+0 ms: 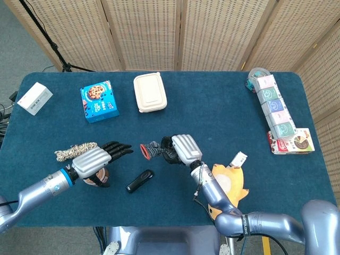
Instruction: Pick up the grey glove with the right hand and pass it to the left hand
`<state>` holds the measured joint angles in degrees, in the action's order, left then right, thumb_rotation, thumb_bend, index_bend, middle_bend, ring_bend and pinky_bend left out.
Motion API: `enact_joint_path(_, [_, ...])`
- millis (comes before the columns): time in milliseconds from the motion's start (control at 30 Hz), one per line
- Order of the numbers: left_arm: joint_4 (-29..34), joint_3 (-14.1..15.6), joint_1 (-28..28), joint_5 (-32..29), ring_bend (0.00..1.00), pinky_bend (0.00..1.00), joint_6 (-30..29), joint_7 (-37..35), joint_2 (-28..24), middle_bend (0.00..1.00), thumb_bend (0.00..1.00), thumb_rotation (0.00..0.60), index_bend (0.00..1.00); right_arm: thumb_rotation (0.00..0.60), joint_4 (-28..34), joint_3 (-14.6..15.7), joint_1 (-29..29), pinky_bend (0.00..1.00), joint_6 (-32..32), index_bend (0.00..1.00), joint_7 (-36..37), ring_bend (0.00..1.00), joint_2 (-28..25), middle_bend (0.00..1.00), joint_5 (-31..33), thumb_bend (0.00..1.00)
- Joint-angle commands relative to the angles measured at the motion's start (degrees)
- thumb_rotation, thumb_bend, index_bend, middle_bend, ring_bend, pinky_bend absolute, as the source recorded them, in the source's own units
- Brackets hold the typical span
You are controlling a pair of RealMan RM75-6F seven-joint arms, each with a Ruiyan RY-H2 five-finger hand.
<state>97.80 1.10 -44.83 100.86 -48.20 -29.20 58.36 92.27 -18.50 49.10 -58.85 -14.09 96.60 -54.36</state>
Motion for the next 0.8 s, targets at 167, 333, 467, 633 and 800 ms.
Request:
enact_joint_path(167, [-0.3, 0.85, -1.27, -0.17, 0.0, 0.0, 0.26, -1.44, 1.45, 0.0, 0.05, 0.6, 0.0, 0.6, -0.2, 0.03, 0.2, 0.53, -0.25, 0.53, -0.07, 0.47, 1.0, 0.54, -0.06, 0.59])
enact_joint_path(333, [-0.51, 1.22, -1.98, -0.83, 0.0, 0.0, 0.61, -1.22, 2.07, 0.0, 0.05, 0.6, 0.0, 0.6, -0.41, -0.26, 0.41, 0.53, -0.27, 0.53, -0.13, 0.47, 1.54, 0.54, 0.17, 0.59])
enact_joint_path(467, [-0.18, 1.22, -2.67, -1.78, 0.0, 0.0, 1.41, -0.52, 2.29, 0.0, 0.05, 0.6, 0.0, 0.6, -0.28, -0.45, 0.69, 0.53, -0.26, 0.53, -0.49, 0.47, 1.78, 0.54, 0.22, 0.59])
enact_joint_path(633, [0.24, 0.73, -3.54, -3.58, 0.0, 0.0, 2.54, 0.99, 2.63, 0.0, 0.05, 0.6, 0.0, 0.6, 0.16, -0.82, 1.05, 0.53, -0.35, 0.53, -1.04, 0.47, 2.11, 0.54, 0.72, 0.59])
enact_joint_path(800, [0.81, 0.16, -4.47, -5.46, 0.0, 0.0, 3.88, 2.04, 3.23, 0.0, 0.05, 0.6, 0.0, 0.6, 0.51, -0.95, 1.26, 0.53, -0.57, 0.53, -1.28, 0.47, 2.75, 0.54, 1.14, 0.59])
